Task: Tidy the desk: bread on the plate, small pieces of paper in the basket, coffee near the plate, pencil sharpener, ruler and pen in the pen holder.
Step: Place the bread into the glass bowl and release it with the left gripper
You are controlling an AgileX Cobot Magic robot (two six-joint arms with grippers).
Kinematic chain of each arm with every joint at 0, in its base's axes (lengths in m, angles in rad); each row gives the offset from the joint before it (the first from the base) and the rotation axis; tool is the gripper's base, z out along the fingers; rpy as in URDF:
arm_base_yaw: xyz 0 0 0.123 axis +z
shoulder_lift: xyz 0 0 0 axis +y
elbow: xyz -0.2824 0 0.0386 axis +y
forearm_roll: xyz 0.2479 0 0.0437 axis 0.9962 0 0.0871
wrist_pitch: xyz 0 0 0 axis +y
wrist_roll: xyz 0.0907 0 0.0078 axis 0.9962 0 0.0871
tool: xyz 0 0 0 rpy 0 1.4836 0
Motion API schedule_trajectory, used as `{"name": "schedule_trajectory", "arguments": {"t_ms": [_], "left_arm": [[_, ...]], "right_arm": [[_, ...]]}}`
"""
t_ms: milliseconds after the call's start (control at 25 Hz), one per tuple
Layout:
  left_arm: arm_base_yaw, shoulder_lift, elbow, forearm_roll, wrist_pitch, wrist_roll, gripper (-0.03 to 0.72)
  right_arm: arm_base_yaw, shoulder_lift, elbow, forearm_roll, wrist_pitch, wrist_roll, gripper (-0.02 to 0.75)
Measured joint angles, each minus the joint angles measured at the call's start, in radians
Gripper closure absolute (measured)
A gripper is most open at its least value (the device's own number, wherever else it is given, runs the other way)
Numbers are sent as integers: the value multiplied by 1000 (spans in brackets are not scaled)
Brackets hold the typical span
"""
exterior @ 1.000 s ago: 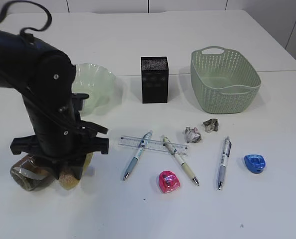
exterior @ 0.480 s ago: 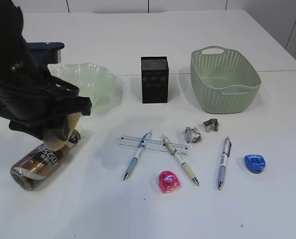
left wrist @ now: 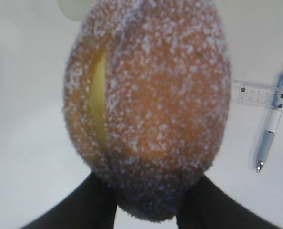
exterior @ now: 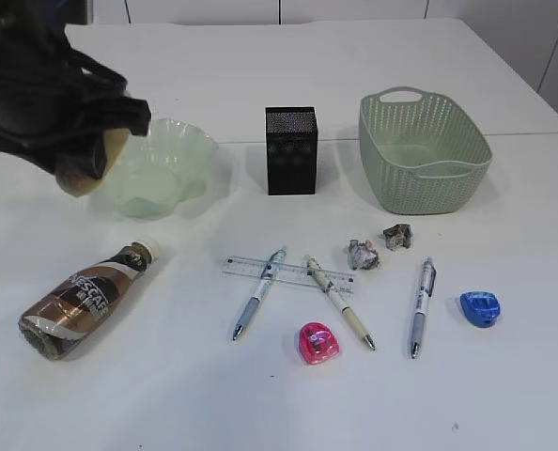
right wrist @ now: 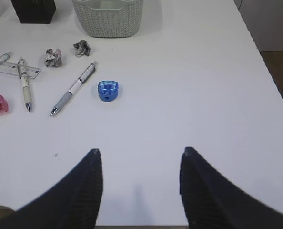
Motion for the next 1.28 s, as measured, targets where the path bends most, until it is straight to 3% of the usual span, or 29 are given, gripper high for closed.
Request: {"name": "schedule_trajectory", "arguments": {"t_ms": [400, 880, 1280], "left_arm": [[171, 124, -261, -168, 117, 216, 456], [200, 341, -384, -192, 106, 279, 456], [307, 477, -451, -277, 15, 355, 459]], "right_arm": [[0, 0, 0, 0, 0, 0, 323], [0, 0, 0, 0, 0, 0, 323], [0, 0, 0, 2, 0, 0, 323]]}}
